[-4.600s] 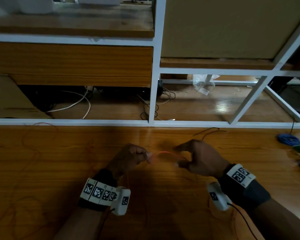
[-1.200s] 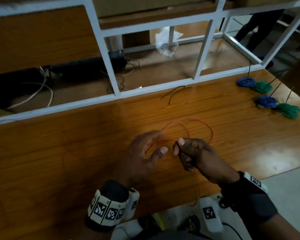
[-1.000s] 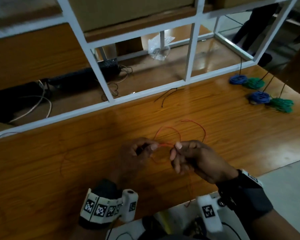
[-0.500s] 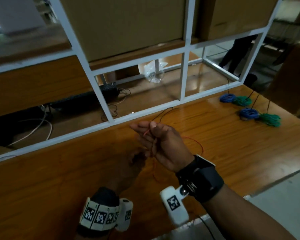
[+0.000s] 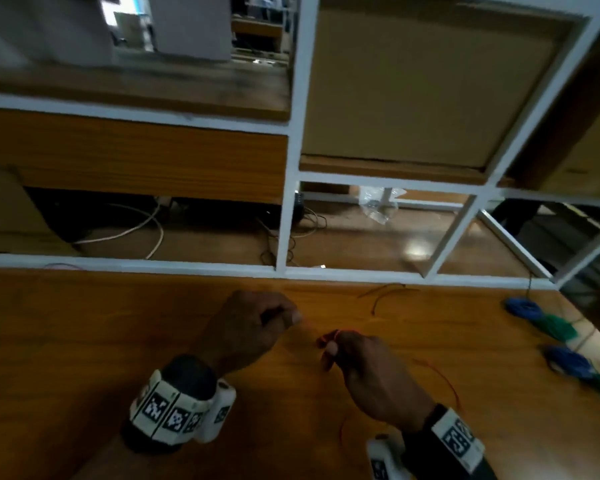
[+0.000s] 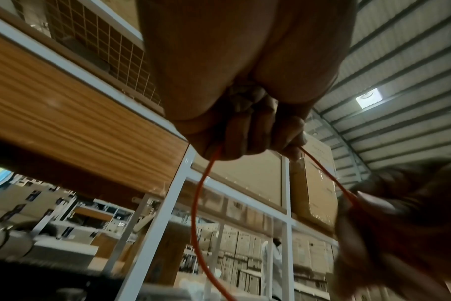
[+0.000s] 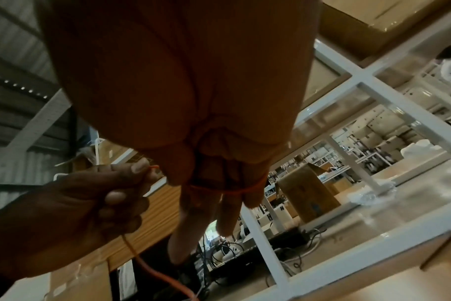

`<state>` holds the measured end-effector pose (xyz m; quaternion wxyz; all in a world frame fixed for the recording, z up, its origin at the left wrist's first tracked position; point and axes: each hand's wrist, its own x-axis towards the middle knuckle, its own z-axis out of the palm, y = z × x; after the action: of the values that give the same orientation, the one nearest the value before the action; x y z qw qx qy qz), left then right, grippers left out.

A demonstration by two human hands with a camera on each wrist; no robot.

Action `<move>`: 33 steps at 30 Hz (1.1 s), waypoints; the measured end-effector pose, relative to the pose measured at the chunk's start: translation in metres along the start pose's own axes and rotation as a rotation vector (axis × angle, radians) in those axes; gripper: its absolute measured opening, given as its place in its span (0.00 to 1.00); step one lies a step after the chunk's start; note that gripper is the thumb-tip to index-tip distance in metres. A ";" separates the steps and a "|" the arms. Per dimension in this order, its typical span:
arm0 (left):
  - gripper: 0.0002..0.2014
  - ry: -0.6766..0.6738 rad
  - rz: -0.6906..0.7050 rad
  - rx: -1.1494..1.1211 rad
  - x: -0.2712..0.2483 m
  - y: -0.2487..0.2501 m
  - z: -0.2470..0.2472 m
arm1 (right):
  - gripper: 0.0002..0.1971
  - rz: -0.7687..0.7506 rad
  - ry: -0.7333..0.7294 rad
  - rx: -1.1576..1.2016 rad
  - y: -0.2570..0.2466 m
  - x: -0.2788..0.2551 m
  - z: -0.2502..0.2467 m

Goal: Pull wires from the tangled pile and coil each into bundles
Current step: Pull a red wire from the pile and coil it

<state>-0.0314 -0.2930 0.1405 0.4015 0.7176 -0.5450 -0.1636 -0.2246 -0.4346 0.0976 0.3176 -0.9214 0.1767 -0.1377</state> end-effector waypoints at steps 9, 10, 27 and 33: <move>0.07 -0.039 0.276 -0.028 0.058 0.012 -0.018 | 0.10 0.076 -0.347 0.709 -0.020 0.018 -0.004; 0.07 -0.047 0.267 -0.051 0.063 0.014 -0.020 | 0.11 0.093 -0.346 0.840 -0.021 0.017 -0.004; 0.09 -0.170 0.197 -0.090 0.097 0.042 0.005 | 0.26 0.309 -0.045 1.393 -0.030 0.003 -0.016; 0.09 -0.211 0.203 -0.225 0.101 0.053 0.014 | 0.12 0.152 -0.025 1.505 -0.033 -0.010 -0.020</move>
<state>-0.0398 -0.3952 0.1916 0.4346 0.5882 -0.6320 -0.2564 -0.2330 -0.4175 0.1325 0.8717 -0.4425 0.0943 -0.1883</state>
